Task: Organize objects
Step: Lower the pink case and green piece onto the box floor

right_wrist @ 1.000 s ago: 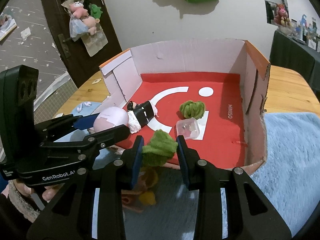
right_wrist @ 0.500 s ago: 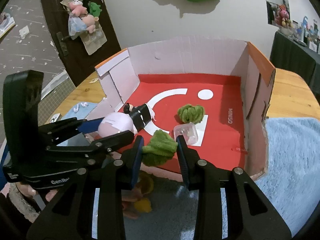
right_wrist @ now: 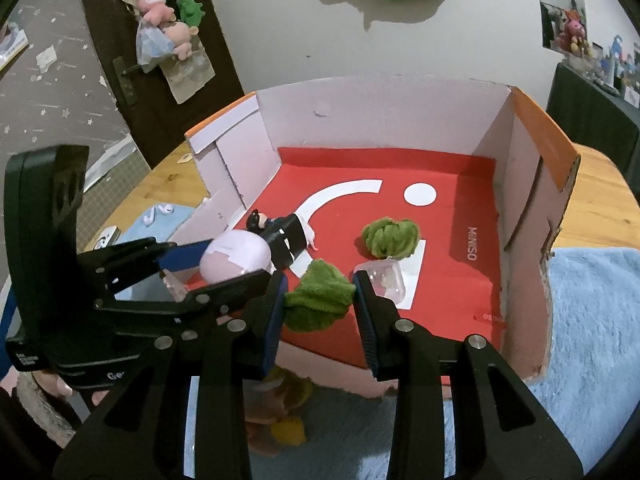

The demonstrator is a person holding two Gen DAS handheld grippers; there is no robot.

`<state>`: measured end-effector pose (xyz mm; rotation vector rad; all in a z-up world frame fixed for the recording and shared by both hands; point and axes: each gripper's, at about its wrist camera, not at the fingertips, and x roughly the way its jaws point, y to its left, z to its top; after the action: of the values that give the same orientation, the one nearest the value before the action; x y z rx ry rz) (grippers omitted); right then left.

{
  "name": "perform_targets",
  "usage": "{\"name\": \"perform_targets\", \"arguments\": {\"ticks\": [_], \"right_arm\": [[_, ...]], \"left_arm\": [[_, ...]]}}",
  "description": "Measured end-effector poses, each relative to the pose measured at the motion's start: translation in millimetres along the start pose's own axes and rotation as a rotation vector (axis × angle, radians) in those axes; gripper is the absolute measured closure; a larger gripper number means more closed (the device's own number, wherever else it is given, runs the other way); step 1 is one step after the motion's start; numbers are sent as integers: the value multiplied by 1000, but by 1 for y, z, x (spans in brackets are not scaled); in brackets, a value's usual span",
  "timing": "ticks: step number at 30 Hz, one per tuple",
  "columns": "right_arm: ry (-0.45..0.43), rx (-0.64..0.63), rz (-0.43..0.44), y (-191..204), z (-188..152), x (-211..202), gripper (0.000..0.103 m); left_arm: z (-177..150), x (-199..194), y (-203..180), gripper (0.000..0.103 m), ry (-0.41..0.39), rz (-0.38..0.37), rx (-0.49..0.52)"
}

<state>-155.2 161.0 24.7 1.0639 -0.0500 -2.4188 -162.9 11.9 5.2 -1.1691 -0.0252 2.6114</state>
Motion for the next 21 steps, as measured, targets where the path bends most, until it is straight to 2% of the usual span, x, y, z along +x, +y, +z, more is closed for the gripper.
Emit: {"name": "perform_targets", "arguments": {"ticks": [8, 12, 21], "right_arm": [[64, 8, 26, -4, 0, 17, 71], [80, 22, 39, -10, 1, 22, 71], [97, -15, 4, -14, 3, 28, 72]], "left_arm": [[1, 15, 3, 47, 60, -6, 0], [2, 18, 3, 47, 59, -2, -2], [6, 26, 5, 47, 57, 12, -13]]}}
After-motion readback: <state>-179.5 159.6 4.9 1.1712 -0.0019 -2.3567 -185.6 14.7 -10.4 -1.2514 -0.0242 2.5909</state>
